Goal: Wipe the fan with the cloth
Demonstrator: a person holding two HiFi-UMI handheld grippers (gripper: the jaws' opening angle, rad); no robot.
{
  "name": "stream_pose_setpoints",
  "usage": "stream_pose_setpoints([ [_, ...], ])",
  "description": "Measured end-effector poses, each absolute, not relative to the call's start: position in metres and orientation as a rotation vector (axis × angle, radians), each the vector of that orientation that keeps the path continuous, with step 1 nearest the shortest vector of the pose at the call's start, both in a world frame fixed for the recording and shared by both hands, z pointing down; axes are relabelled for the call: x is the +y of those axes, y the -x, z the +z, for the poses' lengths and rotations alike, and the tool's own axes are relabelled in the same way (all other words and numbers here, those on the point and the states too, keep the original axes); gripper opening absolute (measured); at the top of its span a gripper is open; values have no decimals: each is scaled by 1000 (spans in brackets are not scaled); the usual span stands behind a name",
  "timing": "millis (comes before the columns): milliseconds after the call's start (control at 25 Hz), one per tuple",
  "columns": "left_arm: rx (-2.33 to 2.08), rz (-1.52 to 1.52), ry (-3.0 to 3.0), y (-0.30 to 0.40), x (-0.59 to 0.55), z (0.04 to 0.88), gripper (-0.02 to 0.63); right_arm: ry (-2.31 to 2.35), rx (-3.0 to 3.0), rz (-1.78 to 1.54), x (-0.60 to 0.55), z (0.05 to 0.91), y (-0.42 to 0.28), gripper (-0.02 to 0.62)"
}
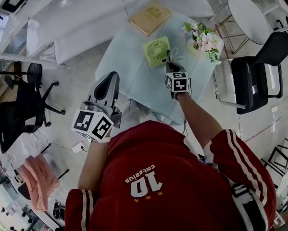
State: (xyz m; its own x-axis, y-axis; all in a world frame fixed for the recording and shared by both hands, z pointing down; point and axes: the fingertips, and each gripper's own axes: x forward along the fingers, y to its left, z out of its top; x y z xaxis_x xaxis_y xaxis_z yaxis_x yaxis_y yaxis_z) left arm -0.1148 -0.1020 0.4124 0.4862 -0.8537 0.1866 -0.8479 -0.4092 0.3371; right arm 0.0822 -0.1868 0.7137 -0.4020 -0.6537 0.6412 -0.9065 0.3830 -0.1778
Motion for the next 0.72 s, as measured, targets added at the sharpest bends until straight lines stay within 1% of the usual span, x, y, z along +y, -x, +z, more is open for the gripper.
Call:
stream_pose_setpoints([
  [720, -1414, -27, -2342, 124, -95, 418, 3, -1311, -2187, 722, -176, 714, -66, 12],
])
